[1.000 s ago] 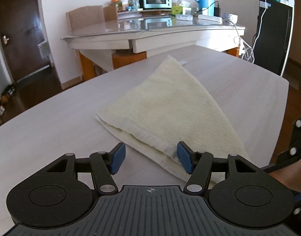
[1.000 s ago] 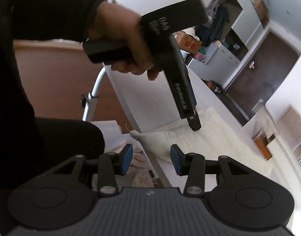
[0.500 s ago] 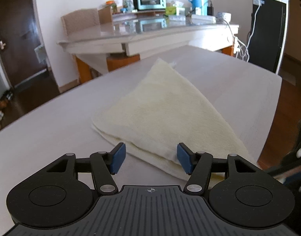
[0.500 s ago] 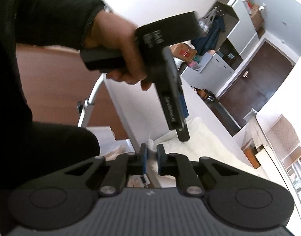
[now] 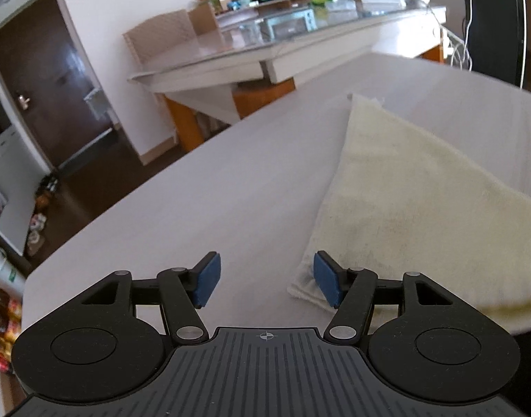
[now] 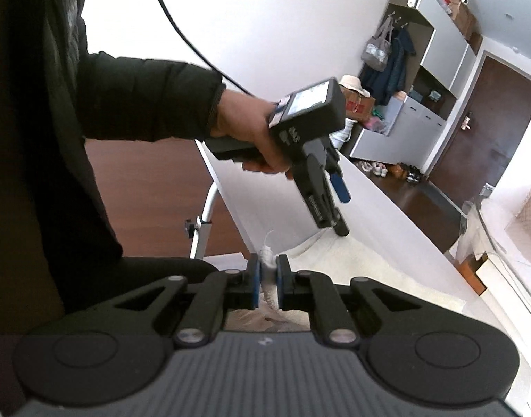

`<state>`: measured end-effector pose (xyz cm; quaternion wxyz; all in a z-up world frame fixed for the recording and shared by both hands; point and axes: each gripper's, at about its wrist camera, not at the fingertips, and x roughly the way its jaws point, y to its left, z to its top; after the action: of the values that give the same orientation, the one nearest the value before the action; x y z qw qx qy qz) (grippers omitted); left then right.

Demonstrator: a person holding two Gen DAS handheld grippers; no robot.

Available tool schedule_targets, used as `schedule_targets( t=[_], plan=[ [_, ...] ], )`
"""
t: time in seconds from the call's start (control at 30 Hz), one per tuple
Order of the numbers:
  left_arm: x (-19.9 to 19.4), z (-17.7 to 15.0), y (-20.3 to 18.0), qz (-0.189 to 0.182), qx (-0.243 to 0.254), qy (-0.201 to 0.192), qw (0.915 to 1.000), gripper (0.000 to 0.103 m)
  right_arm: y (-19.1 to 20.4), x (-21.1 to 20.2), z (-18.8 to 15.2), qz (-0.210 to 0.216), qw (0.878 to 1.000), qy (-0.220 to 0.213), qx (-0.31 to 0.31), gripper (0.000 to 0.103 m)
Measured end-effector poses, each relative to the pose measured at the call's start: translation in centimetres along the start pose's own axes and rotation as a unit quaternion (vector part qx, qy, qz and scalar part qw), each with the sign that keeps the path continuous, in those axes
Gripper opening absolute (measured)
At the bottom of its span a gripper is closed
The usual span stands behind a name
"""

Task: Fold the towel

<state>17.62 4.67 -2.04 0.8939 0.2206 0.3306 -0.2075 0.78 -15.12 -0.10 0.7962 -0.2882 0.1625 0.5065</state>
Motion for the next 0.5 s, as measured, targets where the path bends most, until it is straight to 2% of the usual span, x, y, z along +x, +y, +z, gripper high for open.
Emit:
schedule_targets(
  t=[0.23,0.33,0.43,0.5],
  plan=[
    [0.4,0.2,0.5,-0.018,0.001,0.011,0.9998,0.065,-5.9,-0.6,1.0,-0.036,0.999,-0.021,-0.01,0.009],
    [-0.3,0.1,2.6,-0.033,-0.069,-0.016,0.9969,0.065,-8.9,-0.5,1.1,-0.046,0.998,-0.031,0.002,0.008],
    [-1.3,0.0,4.7,-0.04,-0.137,-0.049,0.9886,0.068,-11.7,-0.2,0.5,-0.052,0.997,-0.045,0.034,0.008],
    [-1.9,0.2,5.1,-0.015,-0.127,-0.054,0.9903,0.069,-14.0,0.1,0.2,-0.059,0.995,-0.049,0.058,0.008]
  ],
)
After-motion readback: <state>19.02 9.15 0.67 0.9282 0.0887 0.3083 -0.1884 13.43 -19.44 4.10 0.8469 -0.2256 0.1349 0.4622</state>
